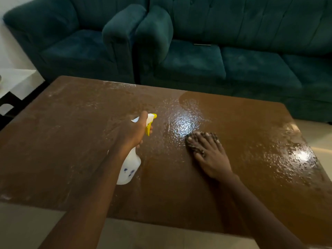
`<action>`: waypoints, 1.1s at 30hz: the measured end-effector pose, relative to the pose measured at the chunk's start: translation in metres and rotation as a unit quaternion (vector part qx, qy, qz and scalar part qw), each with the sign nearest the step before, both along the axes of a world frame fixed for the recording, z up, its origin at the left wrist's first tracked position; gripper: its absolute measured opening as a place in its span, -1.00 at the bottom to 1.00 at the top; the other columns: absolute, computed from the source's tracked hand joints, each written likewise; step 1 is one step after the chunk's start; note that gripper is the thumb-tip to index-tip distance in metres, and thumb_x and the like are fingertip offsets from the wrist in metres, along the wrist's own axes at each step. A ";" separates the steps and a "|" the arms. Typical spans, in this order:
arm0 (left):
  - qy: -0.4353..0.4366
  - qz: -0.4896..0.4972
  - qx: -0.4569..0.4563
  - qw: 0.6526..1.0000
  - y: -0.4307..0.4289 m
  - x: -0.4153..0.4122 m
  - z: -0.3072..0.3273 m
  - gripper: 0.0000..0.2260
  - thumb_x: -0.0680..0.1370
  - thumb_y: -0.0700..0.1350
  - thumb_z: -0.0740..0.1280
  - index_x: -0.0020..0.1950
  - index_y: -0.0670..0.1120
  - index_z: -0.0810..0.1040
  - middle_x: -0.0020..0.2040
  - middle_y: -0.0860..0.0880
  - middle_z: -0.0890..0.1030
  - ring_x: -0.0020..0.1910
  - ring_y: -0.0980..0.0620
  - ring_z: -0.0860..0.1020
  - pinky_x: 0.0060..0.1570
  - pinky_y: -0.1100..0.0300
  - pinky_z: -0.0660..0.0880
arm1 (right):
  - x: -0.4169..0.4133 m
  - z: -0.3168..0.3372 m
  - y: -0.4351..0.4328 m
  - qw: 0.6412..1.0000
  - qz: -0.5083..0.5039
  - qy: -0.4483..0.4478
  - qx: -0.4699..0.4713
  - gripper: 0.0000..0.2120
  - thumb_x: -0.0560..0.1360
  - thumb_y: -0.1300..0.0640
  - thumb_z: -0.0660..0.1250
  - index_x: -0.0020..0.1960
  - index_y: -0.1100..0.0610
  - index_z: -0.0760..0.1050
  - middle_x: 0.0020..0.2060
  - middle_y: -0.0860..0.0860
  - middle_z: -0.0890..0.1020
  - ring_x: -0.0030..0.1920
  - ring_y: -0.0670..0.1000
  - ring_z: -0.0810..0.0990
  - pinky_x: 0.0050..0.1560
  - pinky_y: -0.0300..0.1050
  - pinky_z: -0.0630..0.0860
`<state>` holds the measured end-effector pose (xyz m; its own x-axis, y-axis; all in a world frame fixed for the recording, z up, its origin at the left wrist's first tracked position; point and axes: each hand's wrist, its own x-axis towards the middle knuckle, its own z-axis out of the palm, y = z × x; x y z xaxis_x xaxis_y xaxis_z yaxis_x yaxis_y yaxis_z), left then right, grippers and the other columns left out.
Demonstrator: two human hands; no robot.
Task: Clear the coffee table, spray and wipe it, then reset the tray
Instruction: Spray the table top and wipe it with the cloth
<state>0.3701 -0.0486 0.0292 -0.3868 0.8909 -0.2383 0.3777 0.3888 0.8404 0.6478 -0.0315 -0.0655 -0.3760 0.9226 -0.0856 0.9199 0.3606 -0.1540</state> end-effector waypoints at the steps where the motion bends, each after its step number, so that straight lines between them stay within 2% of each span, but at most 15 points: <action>1: -0.007 -0.004 -0.004 1.000 0.002 -0.004 0.001 -0.40 0.45 0.36 0.00 -0.11 -0.09 0.60 -0.16 -0.09 0.68 -0.41 0.00 0.50 -0.25 0.10 0.52 | 0.003 0.000 0.015 0.999 -0.041 -0.003 -0.004 -0.42 0.49 -0.29 -0.34 0.52 -0.34 -0.24 0.59 -0.15 -0.16 0.56 -0.07 -0.32 0.54 0.03 -0.29; 3: -0.020 -0.006 -0.006 1.000 0.004 -0.011 0.003 -0.34 0.38 0.36 -0.01 -0.05 -0.13 0.62 -0.12 -0.11 0.68 -0.43 0.00 0.49 -0.28 0.12 0.49 | -0.006 0.000 0.047 0.994 -0.107 -0.001 -0.009 -0.42 0.54 -0.28 -0.27 0.56 -0.31 -0.19 0.60 -0.09 -0.14 0.58 -0.01 -0.26 0.55 0.11 -0.25; 5: -0.014 -0.010 -0.004 1.000 0.007 -0.020 0.003 -0.36 0.43 0.32 0.00 0.00 -0.15 0.62 -0.09 -0.13 0.68 -0.40 0.00 0.51 -0.29 0.13 0.49 | -0.032 -0.002 0.075 0.991 -0.133 0.002 -0.021 -0.46 0.61 -0.26 -0.18 0.57 -0.30 -0.16 0.61 -0.05 -0.14 0.58 0.05 -0.25 0.54 0.17 -0.26; 8: -0.014 -0.016 0.001 1.000 0.012 -0.030 0.006 -0.38 0.45 0.33 0.01 0.01 -0.13 0.61 -0.08 -0.15 0.67 -0.33 0.01 0.52 -0.26 0.13 0.51 | -0.088 -0.003 0.092 0.994 -0.098 0.004 -0.037 -0.47 0.63 -0.25 -0.14 0.58 -0.26 -0.15 0.60 -0.03 -0.18 0.58 0.08 -0.28 0.52 0.21 -0.31; 11: -0.010 -0.018 0.012 1.000 0.019 -0.036 0.007 -0.57 0.61 0.22 0.05 -0.12 -0.05 0.55 -0.20 -0.04 0.61 -0.33 0.04 0.48 -0.27 0.15 0.46 | -0.123 -0.001 0.070 1.000 -0.019 0.006 -0.022 -0.47 0.62 -0.24 -0.17 0.58 -0.28 -0.12 0.61 -0.06 -0.15 0.58 0.04 -0.28 0.53 0.18 -0.29; 15: -0.010 -0.017 0.016 1.000 0.025 -0.037 0.005 -0.53 0.59 0.26 0.07 -0.04 -0.09 0.55 -0.20 -0.03 0.61 -0.32 0.05 0.48 -0.25 0.16 0.46 | -0.095 -0.004 0.020 0.999 0.046 0.014 -0.007 -0.45 0.53 -0.29 -0.29 0.53 -0.38 -0.17 0.57 -0.20 -0.20 0.56 -0.06 -0.32 0.54 0.05 -0.30; 17: -0.005 0.001 0.022 1.000 0.026 -0.036 0.005 -0.65 0.63 0.20 0.10 -0.01 -0.05 0.47 -0.28 0.01 0.53 -0.29 0.04 0.48 -0.21 0.14 0.45 | -0.066 -0.006 0.010 1.000 0.004 0.007 -0.004 -0.46 0.51 -0.30 -0.32 0.49 -0.43 -0.23 0.55 -0.23 -0.22 0.55 -0.08 -0.34 0.55 0.06 -0.27; 19: 0.008 0.003 0.017 1.000 0.027 -0.035 0.005 -0.68 0.63 0.20 0.10 -0.03 -0.02 0.43 -0.28 0.00 0.49 -0.24 -0.01 0.51 -0.15 0.10 0.46 | -0.044 -0.008 0.017 0.998 -0.057 0.007 -0.010 -0.46 0.48 -0.29 -0.34 0.47 -0.43 -0.27 0.56 -0.21 -0.21 0.55 -0.07 -0.34 0.55 0.08 -0.23; 22: 0.018 -0.004 0.005 1.000 0.030 -0.032 0.008 -0.65 0.63 0.19 0.09 -0.14 -0.02 0.46 -0.27 -0.03 0.52 -0.27 -0.01 0.50 -0.14 0.07 0.48 | -0.032 -0.008 0.044 0.994 -0.110 0.006 -0.018 -0.46 0.56 -0.27 -0.26 0.53 -0.35 -0.22 0.59 -0.14 -0.18 0.57 -0.03 -0.30 0.55 0.11 -0.23; 25: 0.021 -0.020 0.007 1.000 0.037 -0.027 0.009 -0.65 0.64 0.17 0.07 -0.17 0.01 0.46 -0.16 -0.07 0.64 -0.30 0.00 0.49 -0.20 0.10 0.48 | -0.035 -0.007 0.073 0.992 -0.125 0.012 -0.024 -0.50 0.65 -0.19 -0.11 0.56 -0.31 -0.16 0.60 -0.11 -0.16 0.58 0.00 -0.27 0.54 0.13 -0.24; 28: 0.017 -0.011 0.001 1.000 0.050 -0.022 0.016 -0.59 0.65 0.15 0.06 -0.27 -0.01 0.46 -0.20 -0.08 0.62 -0.32 0.00 0.47 -0.22 0.12 0.45 | -0.038 -0.005 0.100 0.993 -0.115 0.017 -0.036 -0.49 0.65 -0.20 -0.12 0.57 -0.29 -0.16 0.60 -0.11 -0.18 0.58 0.01 -0.28 0.53 0.17 -0.24; 31: 0.034 -0.021 -0.011 0.999 0.071 -0.017 0.017 -0.56 0.64 0.18 0.05 -0.24 -0.04 0.50 -0.20 -0.11 0.62 -0.35 0.01 0.47 -0.20 0.11 0.46 | -0.039 -0.005 0.122 0.994 -0.100 0.019 -0.043 -0.49 0.65 -0.21 -0.14 0.57 -0.29 -0.17 0.60 -0.10 -0.18 0.58 0.01 -0.28 0.53 0.17 -0.25; 33: 0.046 -0.016 -0.020 0.999 0.082 -0.013 0.016 -0.61 0.64 0.17 0.07 -0.13 -0.07 0.51 -0.28 -0.05 0.57 -0.37 0.05 0.46 -0.20 0.14 0.44 | -0.037 -0.006 0.131 0.995 -0.094 0.022 -0.038 -0.49 0.65 -0.22 -0.14 0.57 -0.30 -0.17 0.60 -0.10 -0.17 0.58 0.01 -0.28 0.53 0.16 -0.26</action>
